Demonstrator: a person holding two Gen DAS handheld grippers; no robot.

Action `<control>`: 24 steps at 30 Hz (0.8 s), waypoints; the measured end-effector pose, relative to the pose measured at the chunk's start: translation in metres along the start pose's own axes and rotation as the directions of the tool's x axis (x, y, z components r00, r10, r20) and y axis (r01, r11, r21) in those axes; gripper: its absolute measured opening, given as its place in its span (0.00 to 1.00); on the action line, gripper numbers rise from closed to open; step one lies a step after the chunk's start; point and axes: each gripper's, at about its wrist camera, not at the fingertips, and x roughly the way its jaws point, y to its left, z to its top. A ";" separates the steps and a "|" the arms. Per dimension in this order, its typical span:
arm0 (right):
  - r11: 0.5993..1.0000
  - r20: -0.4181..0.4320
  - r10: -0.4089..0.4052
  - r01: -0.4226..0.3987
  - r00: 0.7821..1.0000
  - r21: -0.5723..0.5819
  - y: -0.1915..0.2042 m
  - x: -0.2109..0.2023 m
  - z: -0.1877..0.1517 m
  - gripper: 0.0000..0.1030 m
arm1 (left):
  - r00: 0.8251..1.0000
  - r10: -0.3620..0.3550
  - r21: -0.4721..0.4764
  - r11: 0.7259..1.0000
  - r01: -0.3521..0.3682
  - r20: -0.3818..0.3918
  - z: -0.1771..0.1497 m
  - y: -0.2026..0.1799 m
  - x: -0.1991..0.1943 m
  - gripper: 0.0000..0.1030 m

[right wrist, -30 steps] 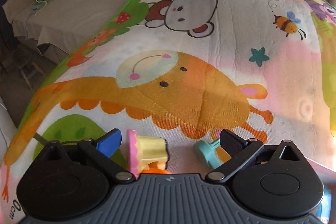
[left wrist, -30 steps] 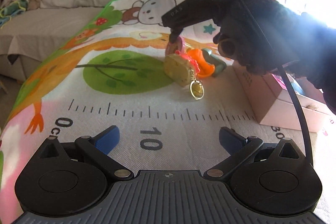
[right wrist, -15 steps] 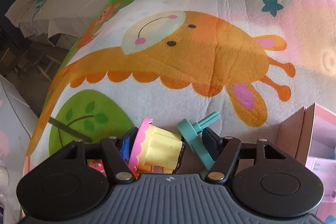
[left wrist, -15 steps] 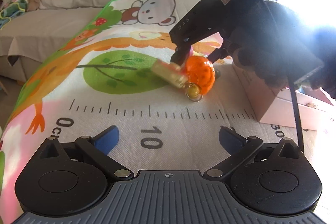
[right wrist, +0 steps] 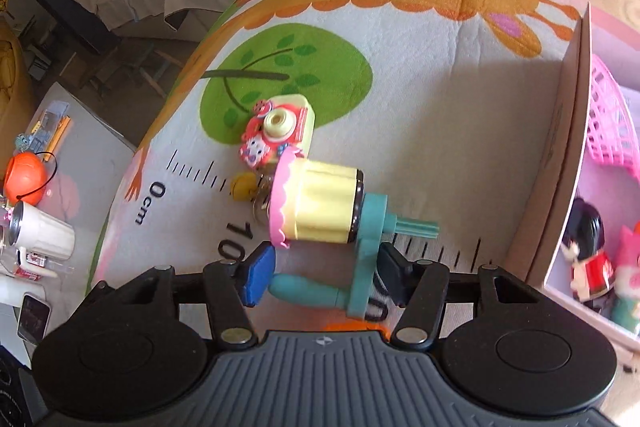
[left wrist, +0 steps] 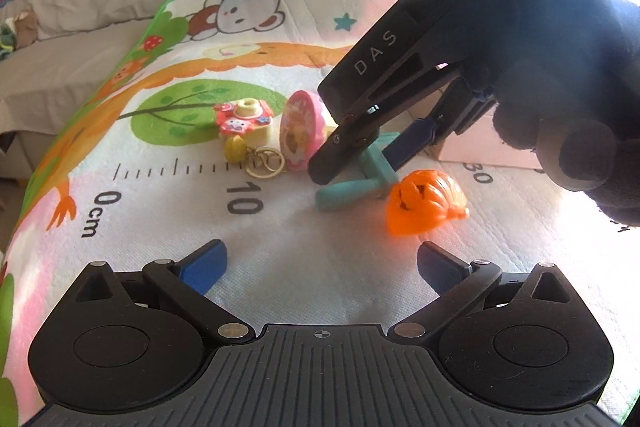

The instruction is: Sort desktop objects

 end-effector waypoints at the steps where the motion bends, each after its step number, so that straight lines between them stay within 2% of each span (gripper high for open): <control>1: 1.000 0.003 0.003 -0.003 1.000 0.018 -0.003 -0.004 -0.007 0.56 | 1.000 -0.005 0.012 1.000 0.005 -0.001 -0.001 -0.003 -0.001 1.00; 3: 0.999 0.022 -0.004 0.003 1.000 0.035 -0.010 -0.012 -0.020 0.56 | 1.000 -0.019 0.027 0.999 0.019 -0.003 -0.004 -0.008 -0.003 1.00; 7: 0.994 0.076 -0.099 0.096 0.992 0.046 -0.022 -0.026 -0.040 0.59 | 1.000 -0.027 0.056 0.998 0.028 -0.010 -0.006 -0.018 -0.003 1.00; 10: 0.982 0.156 -0.188 0.183 0.970 0.047 -0.029 -0.043 -0.056 0.66 | 1.000 -0.022 0.066 0.998 0.022 -0.011 -0.005 -0.021 0.000 1.00; 12: 0.977 0.215 -0.214 0.206 0.953 0.061 -0.034 -0.056 -0.067 0.77 | 1.000 -0.012 0.067 0.998 0.013 -0.009 -0.002 -0.023 0.004 1.00; 14: 0.967 0.269 -0.252 0.238 0.929 0.085 -0.039 -0.065 -0.081 0.79 | 1.000 0.003 0.084 0.996 -0.003 -0.001 0.003 -0.025 0.009 1.00; 20: 0.938 0.330 -0.342 0.302 0.880 0.168 -0.055 -0.067 -0.113 0.85 | 0.998 0.058 0.140 0.988 -0.060 0.023 0.020 -0.031 0.024 1.00; 24: 0.922 0.323 -0.367 0.295 0.872 0.251 -0.073 -0.058 -0.124 0.89 | 0.996 0.082 0.124 0.989 -0.084 0.025 0.022 -0.028 0.028 1.00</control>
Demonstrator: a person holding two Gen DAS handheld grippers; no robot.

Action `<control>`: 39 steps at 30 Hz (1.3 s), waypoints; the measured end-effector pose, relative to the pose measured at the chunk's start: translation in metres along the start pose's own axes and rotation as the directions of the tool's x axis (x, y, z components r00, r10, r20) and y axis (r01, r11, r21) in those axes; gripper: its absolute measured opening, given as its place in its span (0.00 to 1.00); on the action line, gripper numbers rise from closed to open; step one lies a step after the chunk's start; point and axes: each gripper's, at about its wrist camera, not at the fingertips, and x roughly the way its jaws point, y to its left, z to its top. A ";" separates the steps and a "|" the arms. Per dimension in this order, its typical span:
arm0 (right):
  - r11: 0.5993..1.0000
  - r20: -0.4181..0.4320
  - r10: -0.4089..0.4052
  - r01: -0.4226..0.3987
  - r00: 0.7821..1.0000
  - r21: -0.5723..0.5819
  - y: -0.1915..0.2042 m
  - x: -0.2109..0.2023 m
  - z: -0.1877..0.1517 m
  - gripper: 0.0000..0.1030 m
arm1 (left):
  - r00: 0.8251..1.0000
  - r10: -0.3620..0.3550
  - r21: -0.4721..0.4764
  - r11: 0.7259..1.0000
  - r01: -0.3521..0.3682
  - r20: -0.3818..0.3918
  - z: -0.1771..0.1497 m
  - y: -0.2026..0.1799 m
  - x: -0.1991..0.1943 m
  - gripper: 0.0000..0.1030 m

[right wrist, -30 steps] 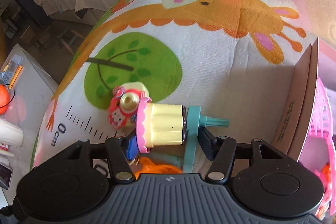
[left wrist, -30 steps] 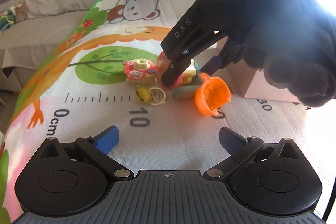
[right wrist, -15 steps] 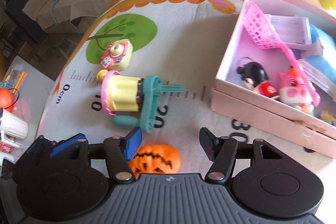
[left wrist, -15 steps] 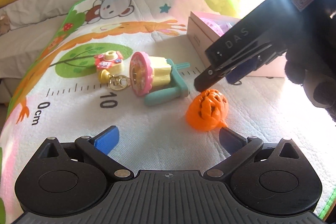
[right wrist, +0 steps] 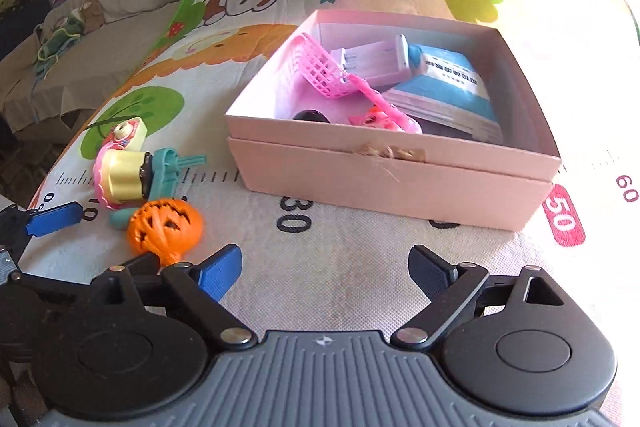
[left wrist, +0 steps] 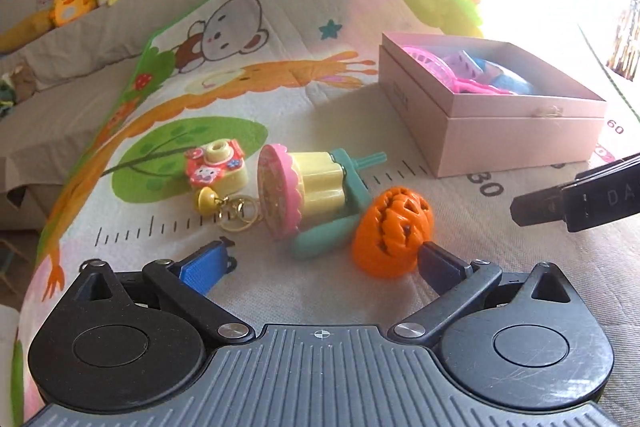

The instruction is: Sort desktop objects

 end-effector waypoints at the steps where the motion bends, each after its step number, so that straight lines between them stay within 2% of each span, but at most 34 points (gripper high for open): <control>1: 1.000 -0.001 -0.002 0.002 1.000 0.017 -0.003 0.002 -0.002 0.89 | 1.000 0.002 -0.006 1.000 -0.002 0.000 0.000 0.001 0.000 1.00; 3: 0.999 0.039 -0.016 0.014 0.999 0.031 -0.005 0.002 -0.007 0.97 | 1.000 0.020 -0.015 1.000 -0.020 0.005 0.000 0.004 -0.001 1.00; 5: 0.999 0.049 -0.007 0.005 0.999 0.043 -0.007 0.004 -0.010 1.00 | 0.999 0.044 -0.020 0.999 -0.044 0.011 0.001 0.006 -0.002 1.00; 11: 0.999 0.114 -0.048 0.051 0.992 -0.018 0.002 0.007 -0.023 1.00 | 0.998 0.066 -0.025 0.997 -0.066 -0.007 0.004 0.006 0.003 1.00; 14: 0.996 0.121 -0.070 0.077 0.990 -0.052 0.007 0.008 -0.025 1.00 | 0.999 0.038 -0.020 0.999 -0.038 -0.022 0.004 0.002 0.005 1.00; 19: 0.996 0.117 -0.065 0.072 0.991 -0.056 0.006 0.008 -0.025 1.00 | 0.999 -0.029 -0.005 1.000 0.029 -0.030 0.006 -0.011 0.007 1.00; 22: 0.996 0.108 -0.055 0.063 0.993 -0.067 0.005 0.008 -0.025 1.00 | 0.999 -0.038 0.000 0.999 0.039 -0.031 0.006 -0.012 0.006 1.00; 28: 0.995 0.108 -0.036 0.046 0.994 -0.093 0.005 0.006 -0.028 1.00 | 0.998 0.054 0.013 0.998 -0.054 -0.025 -0.001 -0.007 0.000 1.00; 39: 0.993 0.108 -0.058 0.069 0.992 -0.099 0.011 0.000 -0.037 1.00 | 0.987 0.160 0.009 0.987 -0.160 -0.025 -0.009 0.018 -0.014 1.00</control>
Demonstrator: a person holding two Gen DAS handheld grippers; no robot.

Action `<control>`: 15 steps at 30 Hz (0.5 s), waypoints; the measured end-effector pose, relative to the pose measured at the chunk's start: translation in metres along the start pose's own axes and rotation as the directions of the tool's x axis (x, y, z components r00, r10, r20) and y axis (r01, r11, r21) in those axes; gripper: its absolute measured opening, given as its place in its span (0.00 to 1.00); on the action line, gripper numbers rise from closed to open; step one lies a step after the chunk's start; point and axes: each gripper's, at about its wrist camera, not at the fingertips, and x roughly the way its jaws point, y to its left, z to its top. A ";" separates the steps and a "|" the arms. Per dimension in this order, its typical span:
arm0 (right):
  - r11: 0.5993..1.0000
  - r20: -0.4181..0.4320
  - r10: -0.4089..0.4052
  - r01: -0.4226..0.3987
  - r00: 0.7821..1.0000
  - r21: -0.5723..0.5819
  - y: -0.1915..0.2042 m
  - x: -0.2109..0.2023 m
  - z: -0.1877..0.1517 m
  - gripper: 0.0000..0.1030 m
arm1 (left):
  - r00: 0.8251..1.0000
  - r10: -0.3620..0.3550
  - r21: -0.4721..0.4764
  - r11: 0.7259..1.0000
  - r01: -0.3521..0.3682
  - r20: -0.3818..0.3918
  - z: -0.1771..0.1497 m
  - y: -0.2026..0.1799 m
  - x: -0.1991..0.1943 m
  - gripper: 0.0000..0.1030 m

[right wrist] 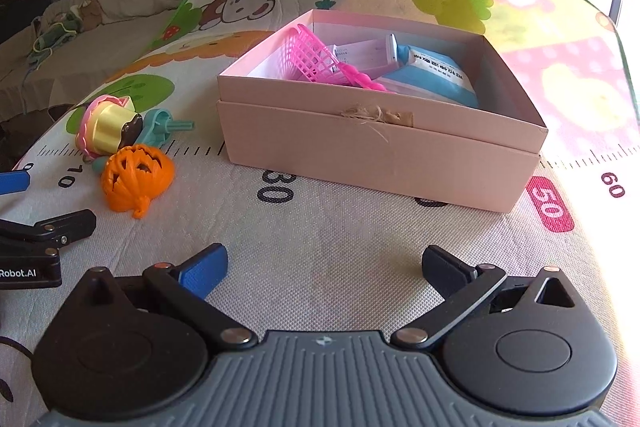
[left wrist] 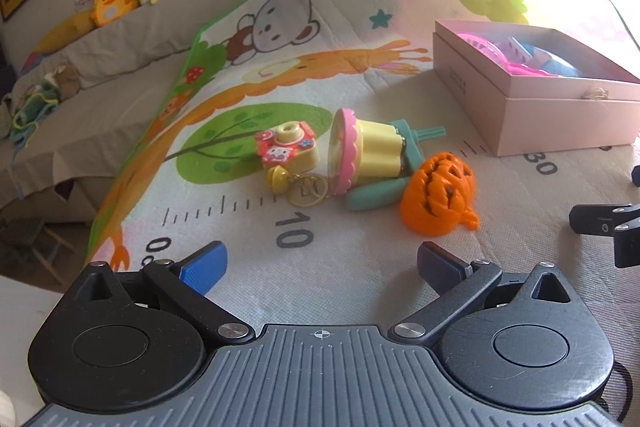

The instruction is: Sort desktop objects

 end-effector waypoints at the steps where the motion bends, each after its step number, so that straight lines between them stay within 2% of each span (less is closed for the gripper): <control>1: 1.000 0.001 -0.001 0.001 1.000 0.000 0.000 -0.001 -0.001 1.00 | 1.000 0.006 -0.002 1.000 -0.006 0.001 0.001 0.002 0.000 1.00; 7: 0.999 0.007 0.030 -0.030 1.000 -0.045 0.005 -0.012 -0.006 1.00 | 1.000 0.003 -0.026 1.000 -0.003 -0.006 0.000 0.010 -0.006 1.00; 11: 0.991 0.078 0.058 -0.048 0.995 -0.123 0.020 -0.029 -0.007 1.00 | 1.000 -0.003 -0.068 0.998 0.003 -0.004 -0.003 0.021 -0.016 1.00; 15: 0.984 0.092 0.099 -0.084 0.991 -0.156 0.031 -0.035 0.000 1.00 | 1.000 0.023 -0.119 0.993 -0.022 0.005 -0.006 0.042 -0.024 1.00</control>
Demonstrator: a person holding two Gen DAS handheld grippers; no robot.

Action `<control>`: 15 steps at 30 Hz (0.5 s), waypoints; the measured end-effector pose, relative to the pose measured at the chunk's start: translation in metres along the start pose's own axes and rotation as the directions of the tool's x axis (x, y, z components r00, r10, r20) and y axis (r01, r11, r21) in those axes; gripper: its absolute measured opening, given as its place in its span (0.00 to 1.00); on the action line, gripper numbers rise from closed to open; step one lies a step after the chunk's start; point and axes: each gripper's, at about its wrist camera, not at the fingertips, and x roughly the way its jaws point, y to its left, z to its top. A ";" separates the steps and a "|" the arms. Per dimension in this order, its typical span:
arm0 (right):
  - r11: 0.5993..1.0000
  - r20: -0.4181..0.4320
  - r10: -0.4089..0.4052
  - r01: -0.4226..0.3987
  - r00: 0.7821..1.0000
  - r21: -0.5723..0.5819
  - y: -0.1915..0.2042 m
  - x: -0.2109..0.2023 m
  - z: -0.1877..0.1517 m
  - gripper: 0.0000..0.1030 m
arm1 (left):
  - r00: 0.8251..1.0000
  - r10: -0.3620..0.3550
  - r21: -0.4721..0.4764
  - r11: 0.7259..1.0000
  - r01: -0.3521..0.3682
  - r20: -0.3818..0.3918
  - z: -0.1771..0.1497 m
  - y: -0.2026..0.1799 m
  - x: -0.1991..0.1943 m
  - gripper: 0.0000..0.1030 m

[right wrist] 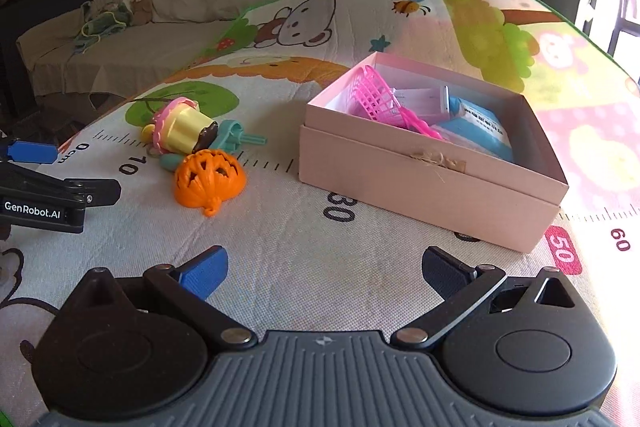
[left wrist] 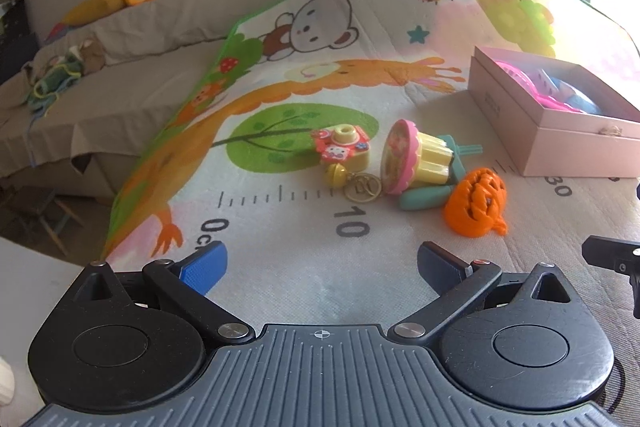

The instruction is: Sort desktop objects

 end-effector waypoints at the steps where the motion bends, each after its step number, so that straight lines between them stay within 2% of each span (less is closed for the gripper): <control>1: 1.000 0.007 0.015 -0.015 1.000 0.003 0.002 -0.002 0.003 1.00 | 1.000 0.013 -0.015 1.000 -0.013 0.000 0.000 0.006 0.000 1.00; 7: 0.992 -0.003 0.123 -0.123 0.992 -0.023 0.024 -0.001 0.006 1.00 | 0.998 0.053 -0.059 0.997 -0.054 -0.017 0.004 0.023 0.005 1.00; 11: 0.988 0.018 0.119 -0.117 0.993 -0.102 0.049 0.017 0.023 1.00 | 0.999 0.051 -0.052 0.997 -0.052 -0.019 0.005 0.021 0.006 1.00; 13: 0.985 0.010 0.128 -0.126 0.992 -0.119 0.055 0.032 0.034 0.93 | 0.998 0.055 -0.054 0.997 -0.056 -0.020 0.006 0.021 0.005 1.00; 15: 0.984 -0.028 0.143 -0.145 0.989 -0.101 0.057 0.050 0.043 0.81 | 0.998 0.061 -0.049 0.997 -0.062 -0.023 0.006 0.021 0.005 1.00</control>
